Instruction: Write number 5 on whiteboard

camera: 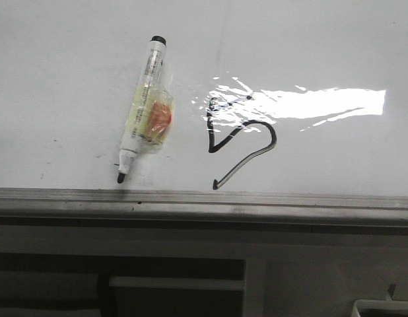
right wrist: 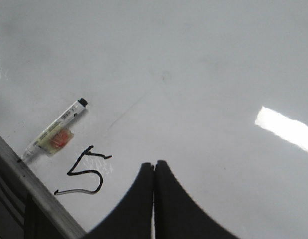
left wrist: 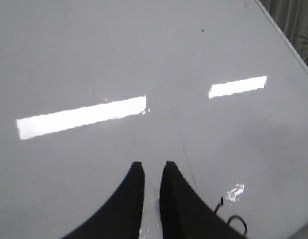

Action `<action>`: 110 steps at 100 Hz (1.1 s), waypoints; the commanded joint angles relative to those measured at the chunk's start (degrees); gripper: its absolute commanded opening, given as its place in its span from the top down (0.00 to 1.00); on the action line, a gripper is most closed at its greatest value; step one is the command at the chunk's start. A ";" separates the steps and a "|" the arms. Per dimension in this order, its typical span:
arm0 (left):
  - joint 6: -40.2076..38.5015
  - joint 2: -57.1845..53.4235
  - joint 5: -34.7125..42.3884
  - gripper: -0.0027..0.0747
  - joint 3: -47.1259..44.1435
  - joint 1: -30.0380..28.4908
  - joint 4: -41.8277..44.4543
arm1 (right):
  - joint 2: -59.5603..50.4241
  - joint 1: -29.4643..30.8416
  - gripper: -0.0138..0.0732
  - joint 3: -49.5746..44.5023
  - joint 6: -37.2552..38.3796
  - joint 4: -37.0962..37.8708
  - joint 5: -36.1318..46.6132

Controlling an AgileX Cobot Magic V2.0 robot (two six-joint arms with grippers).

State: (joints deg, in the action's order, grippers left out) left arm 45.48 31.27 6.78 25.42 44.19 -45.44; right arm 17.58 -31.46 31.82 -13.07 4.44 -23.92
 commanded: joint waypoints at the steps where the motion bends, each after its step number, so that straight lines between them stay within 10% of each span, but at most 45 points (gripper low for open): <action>1: 0.54 -4.02 -1.01 0.99 -3.16 -1.10 0.21 | -5.16 0.17 0.91 -2.34 -0.08 0.97 3.09; 110: 0.54 -13.54 2.93 0.99 -14.10 -2.38 0.86 | -15.58 0.17 0.92 -5.65 -0.08 0.76 2.21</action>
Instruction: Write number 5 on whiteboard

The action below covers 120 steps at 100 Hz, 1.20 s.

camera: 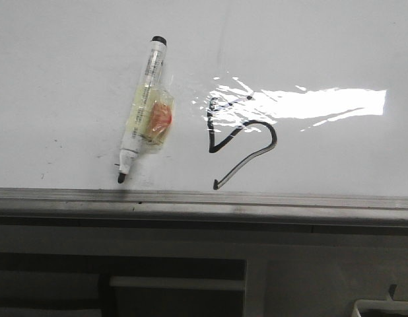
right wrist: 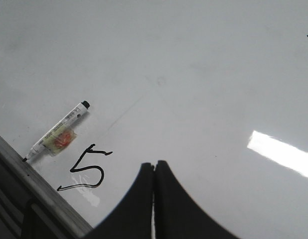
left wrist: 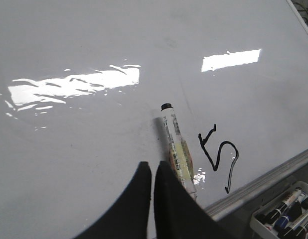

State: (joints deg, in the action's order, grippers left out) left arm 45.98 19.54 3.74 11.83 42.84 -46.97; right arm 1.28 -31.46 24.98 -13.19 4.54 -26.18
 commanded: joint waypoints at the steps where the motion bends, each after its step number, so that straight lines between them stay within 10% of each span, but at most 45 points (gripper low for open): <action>1: 0.05 -2.09 6.37 0.99 -1.03 -1.17 3.00 | 0.72 0.17 0.92 1.20 0.04 0.67 4.46; 29: -10.37 -18.68 8.42 0.99 -11.77 -15.21 14.50 | 0.72 0.17 0.92 1.20 0.04 0.67 4.36; 59: -36.66 -21.27 -11.89 0.99 -13.20 -30.47 33.12 | 0.72 0.17 0.92 1.20 0.04 0.67 4.22; 120: -39.31 -21.27 -21.05 0.99 -13.08 -32.12 33.21 | 0.72 0.17 0.92 1.20 0.04 0.67 4.22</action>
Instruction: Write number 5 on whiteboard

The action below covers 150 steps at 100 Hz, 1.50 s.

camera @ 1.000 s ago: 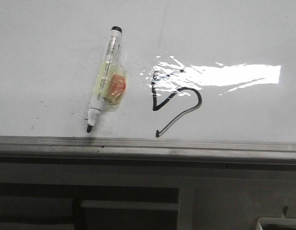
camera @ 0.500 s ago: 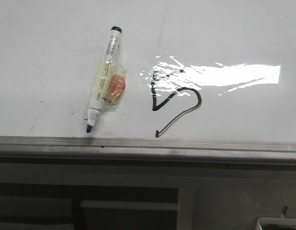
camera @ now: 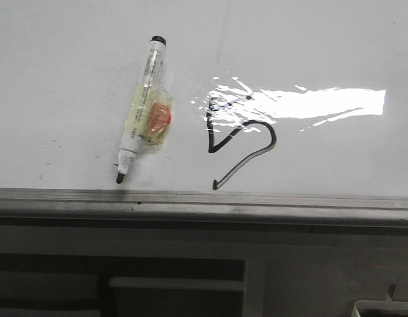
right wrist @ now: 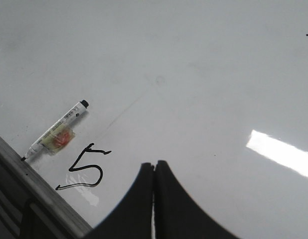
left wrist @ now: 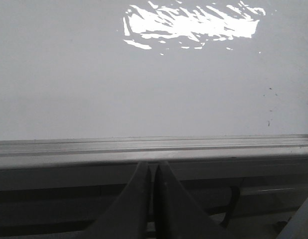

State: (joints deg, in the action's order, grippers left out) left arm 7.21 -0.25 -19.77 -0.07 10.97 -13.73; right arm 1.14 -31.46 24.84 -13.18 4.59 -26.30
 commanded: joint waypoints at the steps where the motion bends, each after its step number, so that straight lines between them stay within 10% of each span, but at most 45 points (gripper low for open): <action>1: -0.54 -1.48 2.45 0.99 -1.18 -0.25 -0.03 | 0.86 0.17 0.92 1.33 0.03 0.62 4.34; 58: -0.54 -1.48 2.45 0.99 -1.18 -0.25 -0.03 | 0.86 0.48 0.92 1.20 0.03 0.75 3.92; 112: -0.54 -1.48 2.45 0.99 -1.18 -0.25 -0.03 | -0.70 29.01 0.92 -22.53 7.73 4.71 10.78; 150: -0.54 -1.48 2.45 0.99 -1.18 -0.25 -0.15 | -2.73 31.46 0.92 -26.68 7.73 4.71 8.84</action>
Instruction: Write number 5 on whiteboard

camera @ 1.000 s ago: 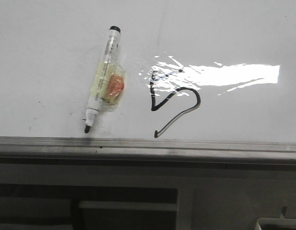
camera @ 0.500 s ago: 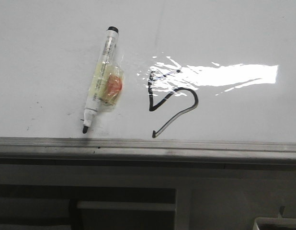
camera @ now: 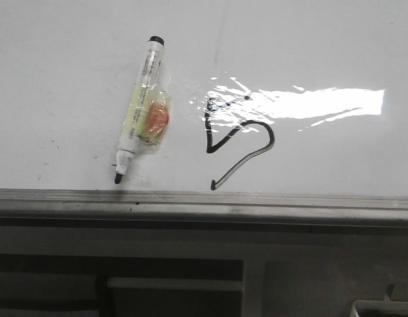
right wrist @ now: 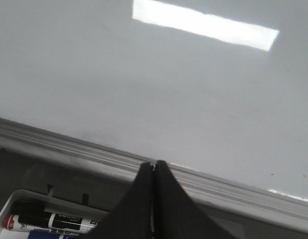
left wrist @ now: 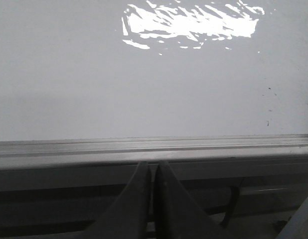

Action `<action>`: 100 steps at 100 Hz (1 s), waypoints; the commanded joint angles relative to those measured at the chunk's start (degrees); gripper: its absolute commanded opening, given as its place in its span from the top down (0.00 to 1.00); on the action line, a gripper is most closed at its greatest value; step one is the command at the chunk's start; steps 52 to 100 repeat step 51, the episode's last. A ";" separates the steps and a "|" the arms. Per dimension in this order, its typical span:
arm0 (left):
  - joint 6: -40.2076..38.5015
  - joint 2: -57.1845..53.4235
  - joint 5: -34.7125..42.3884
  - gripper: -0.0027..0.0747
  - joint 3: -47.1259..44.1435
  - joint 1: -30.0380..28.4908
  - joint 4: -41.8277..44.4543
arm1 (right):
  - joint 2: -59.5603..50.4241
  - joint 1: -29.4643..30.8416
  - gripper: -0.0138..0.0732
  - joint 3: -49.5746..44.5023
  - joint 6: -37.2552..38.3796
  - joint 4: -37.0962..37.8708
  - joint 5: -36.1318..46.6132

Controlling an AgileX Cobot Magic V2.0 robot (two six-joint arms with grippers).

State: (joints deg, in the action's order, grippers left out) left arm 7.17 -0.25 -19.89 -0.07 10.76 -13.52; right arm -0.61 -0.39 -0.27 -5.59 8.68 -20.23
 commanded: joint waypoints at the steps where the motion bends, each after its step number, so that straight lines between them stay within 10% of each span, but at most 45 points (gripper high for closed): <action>1: -0.50 -1.48 2.58 0.99 -1.18 -0.04 -0.36 | -0.97 0.39 0.92 -1.57 0.14 0.62 2.76; 100: -0.50 -1.48 2.58 0.99 -1.18 -0.04 -0.36 | -0.97 0.39 0.92 -1.57 0.14 0.62 2.76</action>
